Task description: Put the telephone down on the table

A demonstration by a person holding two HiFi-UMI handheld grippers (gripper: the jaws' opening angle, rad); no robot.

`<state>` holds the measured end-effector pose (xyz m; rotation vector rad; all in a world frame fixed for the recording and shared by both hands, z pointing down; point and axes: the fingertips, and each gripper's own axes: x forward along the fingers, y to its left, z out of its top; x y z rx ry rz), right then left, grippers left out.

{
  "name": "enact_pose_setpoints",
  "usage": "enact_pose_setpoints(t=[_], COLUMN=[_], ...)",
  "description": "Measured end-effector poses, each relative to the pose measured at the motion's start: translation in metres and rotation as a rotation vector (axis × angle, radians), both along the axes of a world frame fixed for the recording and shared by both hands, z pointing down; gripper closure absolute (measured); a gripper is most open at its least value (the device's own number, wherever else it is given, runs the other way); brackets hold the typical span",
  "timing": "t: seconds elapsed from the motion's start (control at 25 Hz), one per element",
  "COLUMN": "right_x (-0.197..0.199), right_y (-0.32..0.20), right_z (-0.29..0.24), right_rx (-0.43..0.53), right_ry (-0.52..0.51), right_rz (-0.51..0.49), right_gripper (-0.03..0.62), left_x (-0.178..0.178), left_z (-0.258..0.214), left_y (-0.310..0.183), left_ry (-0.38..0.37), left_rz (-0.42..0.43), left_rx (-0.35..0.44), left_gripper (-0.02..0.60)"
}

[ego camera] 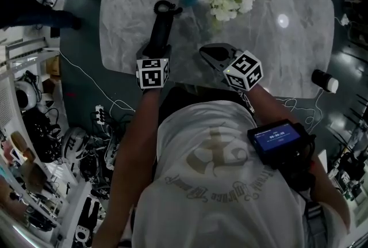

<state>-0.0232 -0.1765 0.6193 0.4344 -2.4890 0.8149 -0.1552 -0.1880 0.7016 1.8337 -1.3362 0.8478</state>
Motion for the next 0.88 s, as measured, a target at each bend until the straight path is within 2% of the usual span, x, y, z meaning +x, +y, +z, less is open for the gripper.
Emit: enact_pose_setpoints(t=[0.72, 0.88], right_x=[0.006, 0.001], right_y=[-0.002, -0.003], right_z=[0.001, 0.003], right_rx=[-0.008, -0.01], right_ry=[-0.001, -0.013], right_rz=[0.021, 0.022], right_gripper=[0.579, 0.579], left_x=[0.003, -0.009], left_z=[0.008, 0.007], left_y=[0.001, 0.0], left_ry=[-0.067, -0.085], left_rz=[0.009, 0.008], left_rx=[-0.023, -0.031], left_gripper=[0.294, 0.247])
